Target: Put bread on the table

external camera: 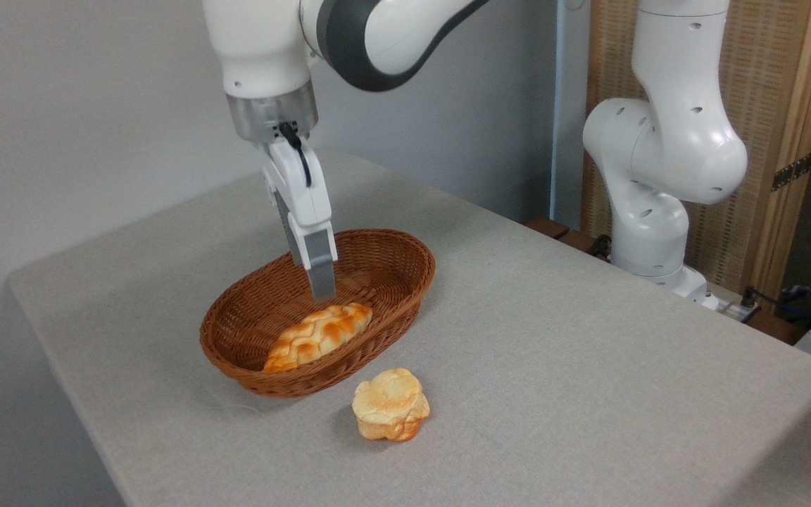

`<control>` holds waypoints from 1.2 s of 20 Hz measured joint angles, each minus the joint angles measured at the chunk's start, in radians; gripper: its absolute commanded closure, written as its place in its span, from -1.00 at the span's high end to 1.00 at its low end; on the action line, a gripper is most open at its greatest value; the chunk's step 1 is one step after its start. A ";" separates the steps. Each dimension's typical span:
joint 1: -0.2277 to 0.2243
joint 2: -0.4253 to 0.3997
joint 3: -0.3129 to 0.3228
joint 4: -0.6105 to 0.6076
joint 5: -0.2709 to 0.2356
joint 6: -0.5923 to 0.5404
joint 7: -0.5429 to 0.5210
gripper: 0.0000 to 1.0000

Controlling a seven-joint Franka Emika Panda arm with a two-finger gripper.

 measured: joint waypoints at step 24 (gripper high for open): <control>-0.025 0.103 0.000 -0.052 0.052 0.089 0.056 0.43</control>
